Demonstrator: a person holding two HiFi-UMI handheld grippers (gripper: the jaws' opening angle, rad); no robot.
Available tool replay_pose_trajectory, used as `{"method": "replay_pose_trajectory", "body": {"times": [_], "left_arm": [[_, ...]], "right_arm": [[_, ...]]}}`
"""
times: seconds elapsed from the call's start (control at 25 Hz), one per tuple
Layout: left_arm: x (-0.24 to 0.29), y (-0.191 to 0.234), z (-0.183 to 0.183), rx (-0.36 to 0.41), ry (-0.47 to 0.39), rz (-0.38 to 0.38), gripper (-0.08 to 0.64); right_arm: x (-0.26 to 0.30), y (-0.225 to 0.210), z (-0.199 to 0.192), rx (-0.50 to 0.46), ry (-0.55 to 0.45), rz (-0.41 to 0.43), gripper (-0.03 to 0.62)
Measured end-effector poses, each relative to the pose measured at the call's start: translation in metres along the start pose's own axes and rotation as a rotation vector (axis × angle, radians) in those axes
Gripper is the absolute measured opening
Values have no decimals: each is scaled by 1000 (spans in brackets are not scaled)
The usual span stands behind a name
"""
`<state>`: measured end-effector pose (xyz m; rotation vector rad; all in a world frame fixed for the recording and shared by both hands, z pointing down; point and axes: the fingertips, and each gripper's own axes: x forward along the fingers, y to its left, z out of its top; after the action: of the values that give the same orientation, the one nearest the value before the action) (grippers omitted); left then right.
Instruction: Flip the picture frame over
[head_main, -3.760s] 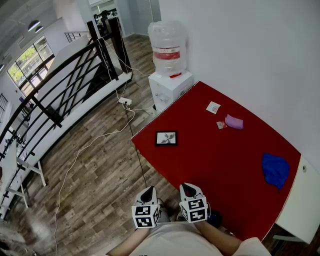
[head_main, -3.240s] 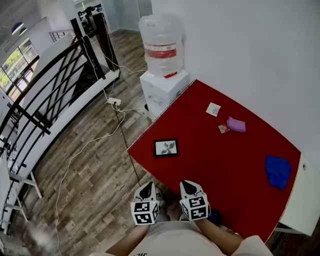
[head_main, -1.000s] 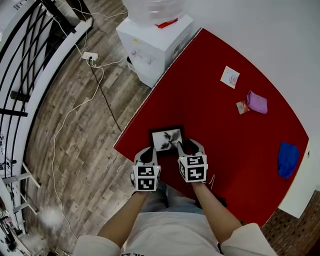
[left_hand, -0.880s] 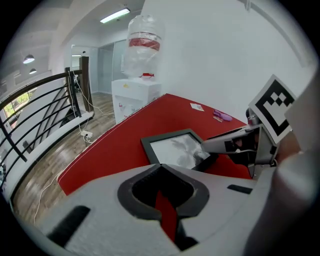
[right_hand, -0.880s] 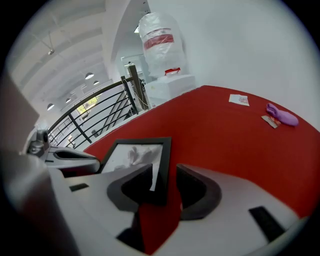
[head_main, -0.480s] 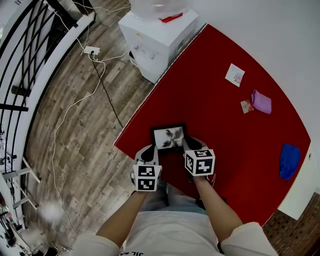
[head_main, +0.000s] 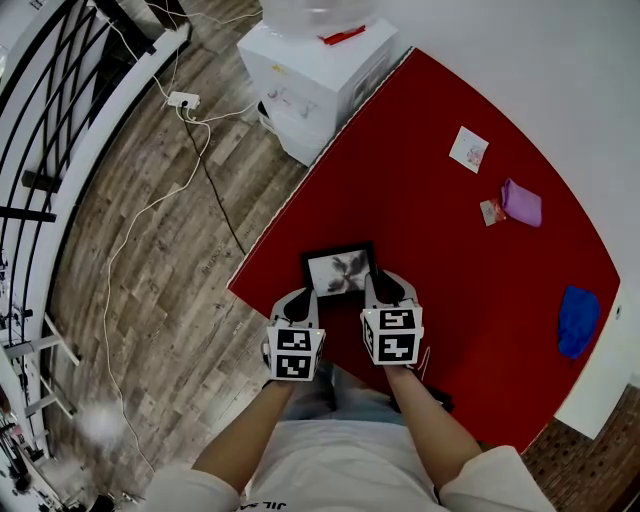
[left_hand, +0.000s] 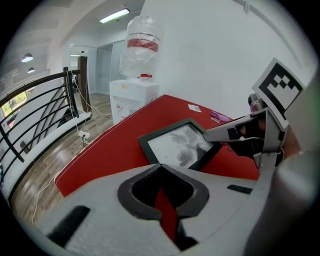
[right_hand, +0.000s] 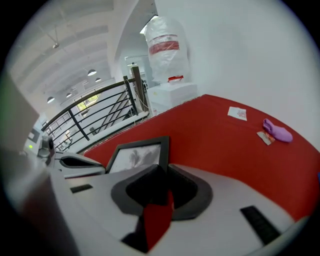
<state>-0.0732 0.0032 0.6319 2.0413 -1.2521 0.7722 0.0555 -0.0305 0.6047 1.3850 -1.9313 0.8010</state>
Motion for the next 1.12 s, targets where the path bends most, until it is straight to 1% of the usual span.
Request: {"method": "replay_pose_trajectory", "body": {"times": [0.16, 0.56, 0.76, 0.84, 0.92, 1.12], "left_arm": [[0, -2, 1, 3, -4, -7, 4], [6, -14, 6, 10, -8, -43, 3], [13, -15, -4, -9, 16, -56, 3], [12, -13, -1, 3, 11, -58, 3], [9, -11, 5, 17, 3, -56, 3], [7, -7, 5, 10, 3, -55, 3]], "right_arm": [[-11, 3, 8, -45, -28, -38, 66], [-35, 6, 27, -93, -69, -88, 67], [-43, 17, 38, -103, -99, -76, 67], [-47, 23, 43, -101, -114, -64, 67], [-51, 30, 49, -102, -129, -48, 67], [-62, 51, 61, -91, -172, 9, 66]]}}
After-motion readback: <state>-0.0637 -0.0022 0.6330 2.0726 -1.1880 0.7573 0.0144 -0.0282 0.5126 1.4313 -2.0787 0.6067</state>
